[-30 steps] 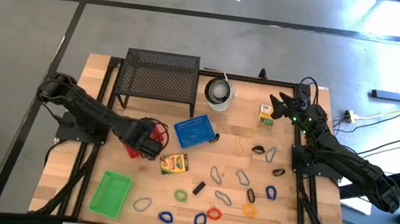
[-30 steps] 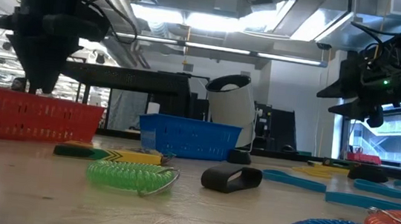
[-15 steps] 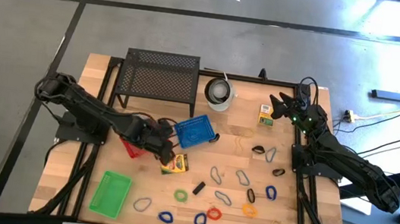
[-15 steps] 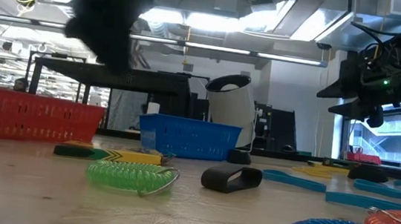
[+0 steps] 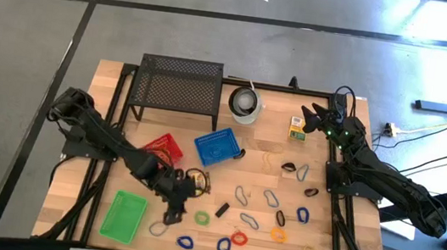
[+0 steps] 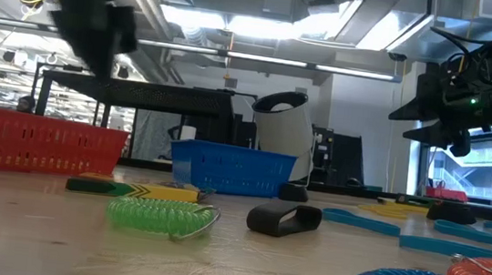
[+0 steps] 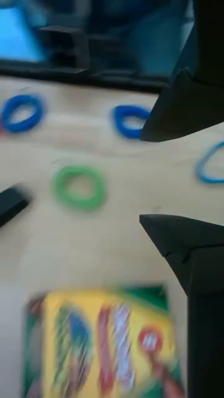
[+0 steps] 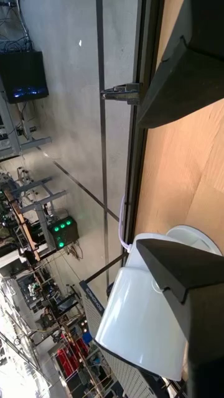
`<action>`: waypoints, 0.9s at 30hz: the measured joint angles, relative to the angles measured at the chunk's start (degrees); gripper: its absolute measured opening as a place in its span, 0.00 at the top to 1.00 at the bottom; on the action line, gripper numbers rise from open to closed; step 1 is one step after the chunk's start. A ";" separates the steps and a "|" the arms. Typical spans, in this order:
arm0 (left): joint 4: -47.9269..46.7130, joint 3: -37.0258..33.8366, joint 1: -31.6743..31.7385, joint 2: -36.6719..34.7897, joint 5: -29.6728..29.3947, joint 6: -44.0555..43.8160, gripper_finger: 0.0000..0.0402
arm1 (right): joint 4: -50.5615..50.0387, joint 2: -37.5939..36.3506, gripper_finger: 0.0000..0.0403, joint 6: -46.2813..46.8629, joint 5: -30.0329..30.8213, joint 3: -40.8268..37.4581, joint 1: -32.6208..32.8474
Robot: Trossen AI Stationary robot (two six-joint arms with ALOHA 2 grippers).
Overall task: Pick & Place Office Desk Supplies
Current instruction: Put the blue rubber band into the red bin
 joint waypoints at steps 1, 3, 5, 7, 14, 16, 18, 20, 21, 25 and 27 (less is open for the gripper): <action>-0.69 0.00 -0.15 0.28 2.11 1.45 0.52 | 0.00 0.01 0.23 0.00 0.00 -0.02 0.01; -2.30 0.00 -0.16 0.98 5.35 4.08 0.53 | 0.00 0.02 0.23 -0.01 0.00 0.00 -0.01; -5.22 0.00 -0.17 1.62 6.98 5.75 0.55 | 0.00 0.02 0.23 0.01 0.00 0.00 -0.01; -6.87 0.00 -0.70 2.56 6.62 6.34 0.56 | 0.00 0.00 0.23 0.00 -0.01 0.00 0.01; -4.40 -0.01 -5.94 7.55 6.61 5.74 0.62 | 0.00 0.02 0.23 0.00 -0.02 0.00 0.00; -4.48 0.00 -7.75 9.11 6.21 6.04 0.64 | 0.00 0.02 0.23 0.00 -0.02 0.00 0.00; -4.51 0.00 -9.47 10.51 5.14 7.19 0.65 | 0.00 0.02 0.23 0.01 -0.02 0.00 0.01; -4.49 0.02 -10.89 11.88 3.00 8.23 0.67 | 0.00 0.02 0.23 0.01 -0.02 0.00 0.01; -4.48 0.17 -11.47 12.18 2.02 8.70 0.68 | 0.00 0.00 0.23 -0.01 -0.02 0.00 0.01; -4.70 0.28 -13.46 13.46 -1.94 10.09 0.70 | 0.00 0.02 0.23 0.01 -0.01 0.00 -0.01; -4.94 0.28 -14.28 13.57 -4.63 10.28 0.72 | 0.00 0.02 0.23 -0.01 0.00 0.00 -0.01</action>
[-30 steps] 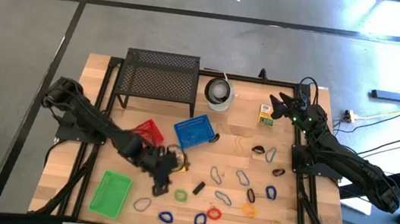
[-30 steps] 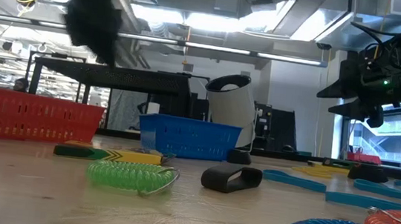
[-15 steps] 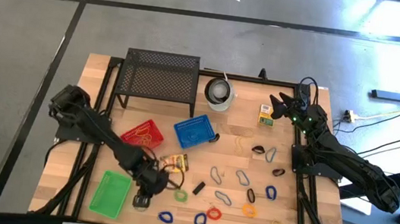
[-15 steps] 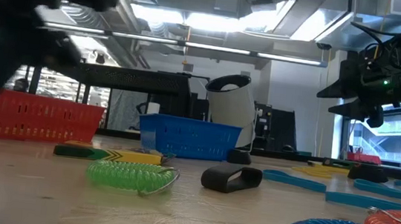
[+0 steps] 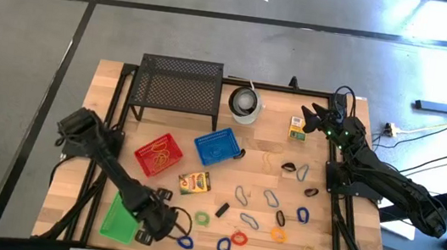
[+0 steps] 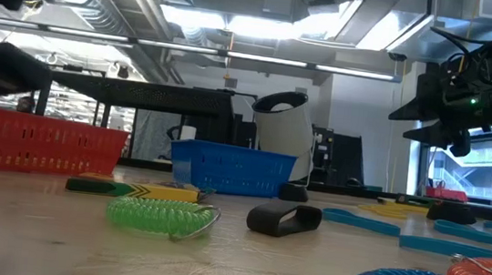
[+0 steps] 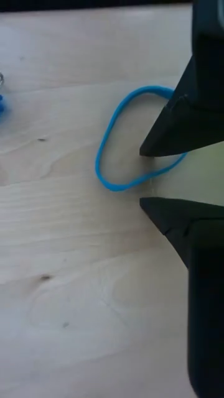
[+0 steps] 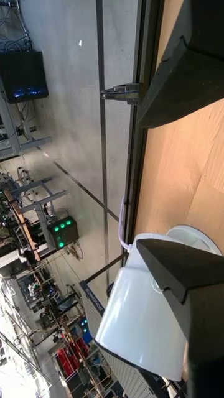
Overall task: Pick & Place Office Desk Supplies
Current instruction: Put the blue rubber band into the red bin
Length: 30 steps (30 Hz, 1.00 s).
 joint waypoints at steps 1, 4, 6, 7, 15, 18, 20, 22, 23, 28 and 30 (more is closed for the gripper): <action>-0.08 -0.02 -0.31 0.04 -1.13 0.19 0.73 | 0.00 0.00 0.23 0.00 -0.02 0.00 0.02; -0.18 -0.08 -1.00 0.10 -3.07 1.80 0.77 | 0.00 0.00 0.23 0.00 0.00 0.00 0.00; -0.30 -0.10 -1.07 0.18 -3.21 2.73 0.81 | 0.00 0.00 0.23 0.02 -0.02 -0.01 0.00; -0.43 -0.12 -1.08 0.25 -3.36 2.85 0.84 | 0.00 0.00 0.23 0.02 0.00 0.00 0.00; -0.14 0.16 -0.90 0.32 -4.26 4.05 0.99 | 0.00 0.00 0.23 0.00 0.00 0.00 0.00; -0.96 1.39 -0.99 0.41 -6.05 6.11 0.99 | 0.00 -0.01 0.23 0.02 0.00 0.00 0.02; -0.72 2.23 -1.00 0.33 -9.04 7.48 0.99 | 0.00 0.00 0.23 0.00 0.00 0.00 0.00; -0.42 3.35 -0.40 -0.01 -12.92 8.40 0.99 | 0.00 -0.01 0.23 0.01 0.00 0.00 0.00; -0.46 3.89 -0.24 -0.61 -15.27 8.62 0.99 | 0.00 -0.02 0.23 0.02 0.00 0.00 0.01; 0.16 6.99 0.94 -2.15 -24.90 10.51 0.99 | 0.00 -0.01 0.23 0.01 0.00 0.00 0.00; 2.62 8.44 1.84 -2.82 -30.19 12.73 0.99 | 0.00 -0.02 0.23 0.00 0.00 0.00 0.01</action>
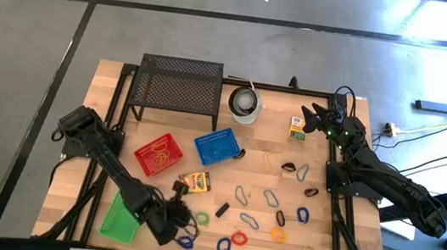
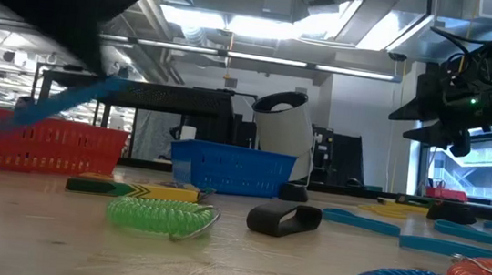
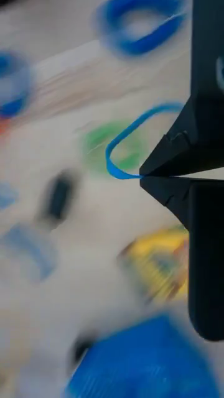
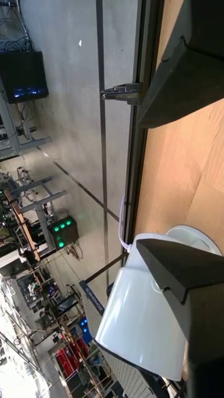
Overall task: Pick & Place Office Desk Supplies
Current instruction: Put the blue rubber band into the red bin
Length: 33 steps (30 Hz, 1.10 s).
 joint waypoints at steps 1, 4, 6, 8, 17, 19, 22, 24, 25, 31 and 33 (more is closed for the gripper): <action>1.56 0.70 0.39 -0.28 -2.44 0.88 0.99 | 0.00 0.02 0.23 0.02 0.00 0.00 -0.01; 6.75 2.12 2.06 -0.66 -6.32 3.12 0.99 | 0.00 0.01 0.23 0.02 0.00 0.00 -0.01; 12.12 3.04 3.82 -0.98 -8.36 4.02 0.99 | 0.00 0.00 0.23 0.02 0.00 0.00 0.01; 18.18 4.10 5.87 -1.25 -12.05 4.75 0.99 | 0.00 0.02 0.23 0.02 0.00 0.00 -0.01; 50.07 5.57 12.20 -1.26 -14.05 15.85 0.99 | 0.00 0.02 0.23 0.02 0.00 0.00 0.00; 54.72 5.57 12.82 -1.27 -12.64 16.85 0.99 | 0.00 0.02 0.23 0.02 0.00 0.00 0.01; 57.23 5.59 13.13 -1.28 -12.75 16.98 0.99 | 0.00 0.00 0.23 0.02 0.00 -0.01 0.01; 56.19 5.59 13.12 -1.28 -14.60 16.98 0.99 | 0.00 0.02 0.23 0.02 0.00 0.00 -0.01; 54.78 5.59 13.10 -1.28 -16.23 16.89 0.99 | 0.00 0.00 0.23 0.02 0.00 -0.01 -0.01; 33.89 5.57 12.87 -2.91 -25.09 7.63 0.99 | 0.00 0.02 0.23 0.00 0.00 0.00 -0.01; 22.86 5.59 13.32 -4.69 -24.64 -0.81 0.99 | 0.00 0.01 0.23 0.02 0.00 -0.01 0.00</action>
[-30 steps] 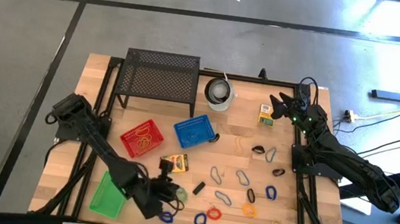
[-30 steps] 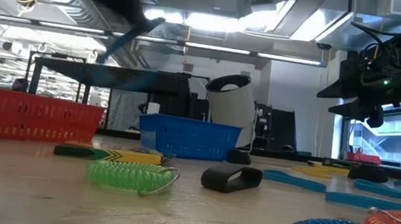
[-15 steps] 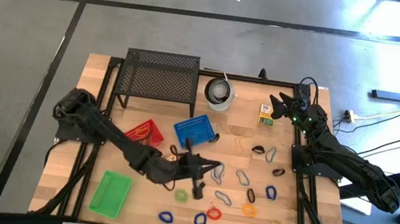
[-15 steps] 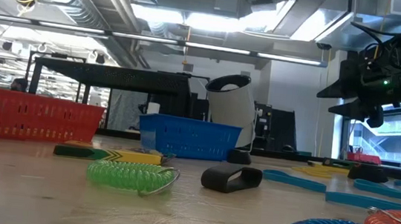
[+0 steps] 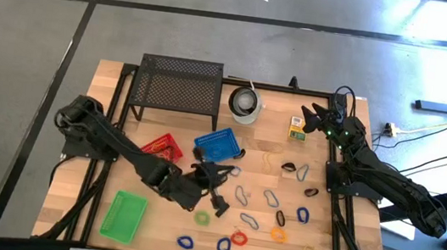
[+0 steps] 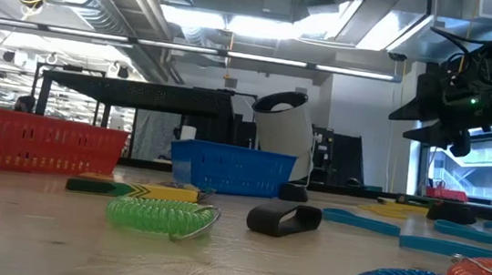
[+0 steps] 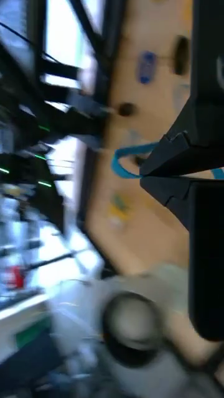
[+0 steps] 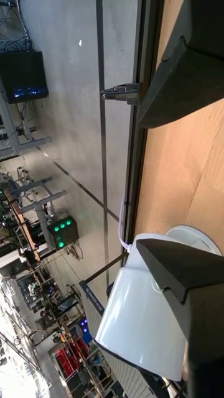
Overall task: Pick & Place Office Desk Supplies
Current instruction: Put the blue rubber band into the red bin
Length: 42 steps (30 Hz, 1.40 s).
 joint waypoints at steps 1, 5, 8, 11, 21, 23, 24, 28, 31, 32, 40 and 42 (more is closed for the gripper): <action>-5.84 0.00 0.38 -0.86 0.92 -5.07 0.99 | 0.00 0.01 0.23 0.00 0.00 0.01 -0.01; -30.56 0.02 2.96 -4.54 5.50 -26.45 0.99 | 0.00 0.01 0.23 -0.02 0.00 0.01 0.01; -48.31 0.02 5.18 -6.44 11.79 -39.53 0.99 | 0.00 0.01 0.23 0.00 0.00 0.01 -0.01; -61.95 -0.69 7.19 -7.66 19.51 -49.62 0.99 | 0.00 0.01 0.23 0.00 0.00 0.01 -0.01; -73.13 -7.88 9.16 -7.93 34.47 -59.48 0.99 | 0.00 0.01 0.23 0.00 0.00 0.00 -0.01; -71.81 -9.81 9.14 -7.91 36.37 -59.75 0.99 | 0.00 0.01 0.23 -0.02 0.00 0.01 0.01; -70.94 -10.70 9.12 -7.91 37.33 -60.16 0.99 | 0.00 0.00 0.23 0.00 0.00 0.01 0.00; -68.80 -13.62 9.08 -7.91 38.52 -61.82 0.99 | 0.00 0.01 0.23 -0.01 0.00 0.01 0.00; -65.94 -14.94 9.08 -7.87 39.47 -61.05 0.99 | 0.00 0.01 0.23 0.00 0.00 -0.01 0.00; -65.80 -15.16 9.08 -7.87 39.94 -60.54 0.99 | 0.00 0.01 0.23 -0.01 0.00 0.01 0.00; -64.98 -15.19 8.77 -7.87 41.90 -62.42 0.98 | 0.00 0.01 0.23 -0.01 0.00 0.01 -0.01; -64.70 -15.19 8.67 -7.84 42.40 -62.42 0.96 | 0.00 0.00 0.23 -0.01 0.00 0.01 0.01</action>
